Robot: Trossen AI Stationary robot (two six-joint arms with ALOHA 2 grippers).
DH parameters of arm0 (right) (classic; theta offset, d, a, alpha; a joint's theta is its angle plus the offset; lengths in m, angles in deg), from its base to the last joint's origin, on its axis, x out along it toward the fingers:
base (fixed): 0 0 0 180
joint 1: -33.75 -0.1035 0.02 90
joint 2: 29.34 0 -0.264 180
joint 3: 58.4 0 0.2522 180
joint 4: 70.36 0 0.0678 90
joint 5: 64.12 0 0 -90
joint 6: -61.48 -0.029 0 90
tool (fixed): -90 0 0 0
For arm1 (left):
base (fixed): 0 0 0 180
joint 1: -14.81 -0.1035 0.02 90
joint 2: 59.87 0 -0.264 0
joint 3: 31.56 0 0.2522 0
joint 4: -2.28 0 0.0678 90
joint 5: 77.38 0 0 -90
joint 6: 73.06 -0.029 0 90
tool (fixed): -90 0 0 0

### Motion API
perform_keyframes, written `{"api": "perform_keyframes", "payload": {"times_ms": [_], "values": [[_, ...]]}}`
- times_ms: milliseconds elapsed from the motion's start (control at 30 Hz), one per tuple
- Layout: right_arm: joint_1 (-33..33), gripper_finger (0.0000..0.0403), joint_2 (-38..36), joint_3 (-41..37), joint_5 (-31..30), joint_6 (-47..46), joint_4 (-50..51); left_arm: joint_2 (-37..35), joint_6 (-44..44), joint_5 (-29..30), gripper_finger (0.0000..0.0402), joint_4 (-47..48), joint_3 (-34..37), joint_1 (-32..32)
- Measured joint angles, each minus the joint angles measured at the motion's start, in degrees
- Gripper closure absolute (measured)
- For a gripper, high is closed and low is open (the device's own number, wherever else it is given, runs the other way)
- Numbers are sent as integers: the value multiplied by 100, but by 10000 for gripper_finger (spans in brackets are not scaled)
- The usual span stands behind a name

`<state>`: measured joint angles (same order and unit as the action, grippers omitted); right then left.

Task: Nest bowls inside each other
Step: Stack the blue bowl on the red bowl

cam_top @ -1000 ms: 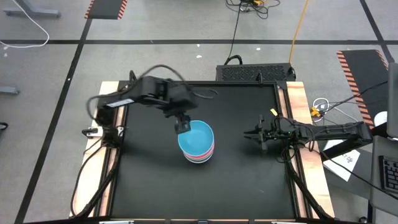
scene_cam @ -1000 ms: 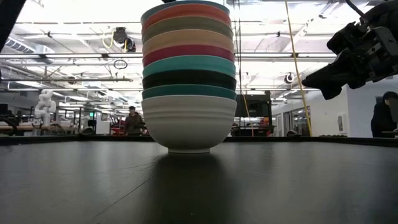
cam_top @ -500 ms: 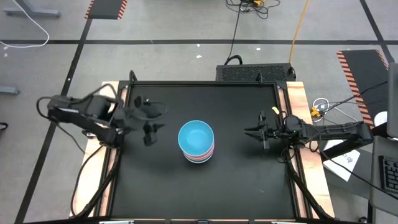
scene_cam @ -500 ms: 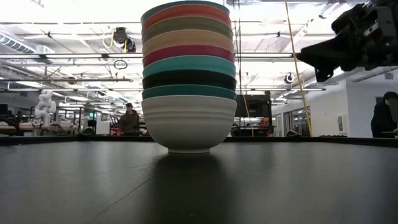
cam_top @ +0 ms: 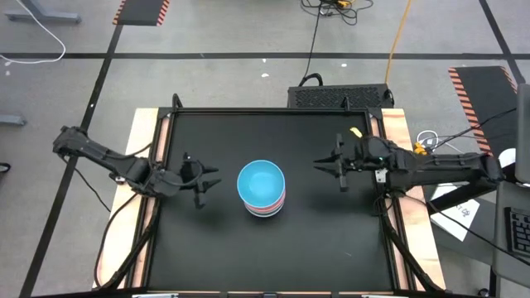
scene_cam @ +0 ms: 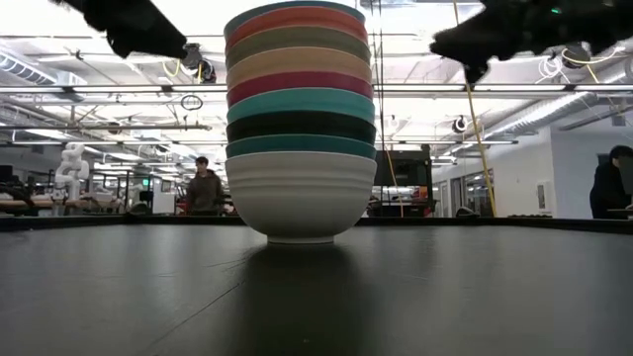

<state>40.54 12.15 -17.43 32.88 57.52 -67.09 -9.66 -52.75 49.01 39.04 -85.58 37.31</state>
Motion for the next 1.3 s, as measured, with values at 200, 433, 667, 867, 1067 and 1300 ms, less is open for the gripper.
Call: {"api": "perform_keyframes", "payload": {"times_ms": [200,433,667,867,1067,1300], "values": [[312,330,1314,863,698,320,-142,-501,-122,272,231,-1072,1071,367],[329,330,2503,1902,872,548,-185,-822,-14,541,231,-1329,1736,664],[70,330,3002,2888,993,861,211,-943,180,716,231,-1372,1965,731],[-111,330,3560,3042,1105,668,351,-944,236,700,231,-1388,1966,731],[-276,330,3859,3048,1101,649,301,-944,273,606,231,-1468,1966,731],[-316,330,3861,3048,1091,683,244,-941,249,316,231,-1667,1966,738]]}}
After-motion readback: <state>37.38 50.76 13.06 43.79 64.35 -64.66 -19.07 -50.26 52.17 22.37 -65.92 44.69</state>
